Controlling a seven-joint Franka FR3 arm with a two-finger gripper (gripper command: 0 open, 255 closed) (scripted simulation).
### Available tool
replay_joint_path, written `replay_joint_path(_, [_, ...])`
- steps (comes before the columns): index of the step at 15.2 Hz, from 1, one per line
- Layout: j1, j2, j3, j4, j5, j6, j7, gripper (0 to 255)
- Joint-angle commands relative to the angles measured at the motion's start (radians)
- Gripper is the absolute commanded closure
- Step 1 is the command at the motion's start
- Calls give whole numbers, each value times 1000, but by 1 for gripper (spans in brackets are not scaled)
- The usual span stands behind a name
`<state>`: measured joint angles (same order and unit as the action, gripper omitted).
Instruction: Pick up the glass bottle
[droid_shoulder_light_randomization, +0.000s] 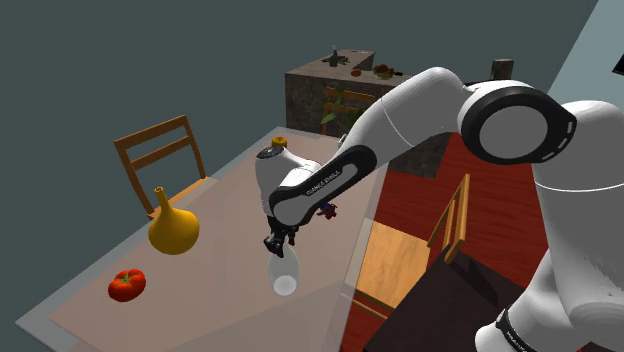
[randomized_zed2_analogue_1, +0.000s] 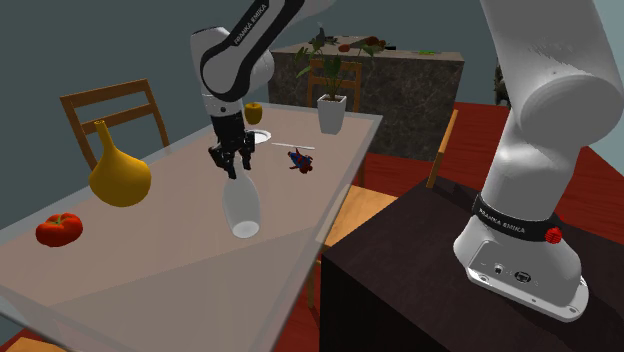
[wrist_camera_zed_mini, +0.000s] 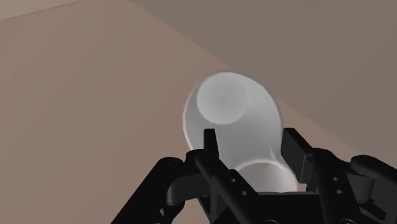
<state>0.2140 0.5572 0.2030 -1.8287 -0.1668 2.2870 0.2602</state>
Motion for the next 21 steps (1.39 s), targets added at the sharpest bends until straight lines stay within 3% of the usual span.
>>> replay_joint_path(1, [-1,2,-1,-2,-1,0,0,255])
replay_joint_path(5, [-1,0,-1,-3,0,0,0,255])
replay_joint_path(21, [-15,-126,20,25,36,-152,-25,255])
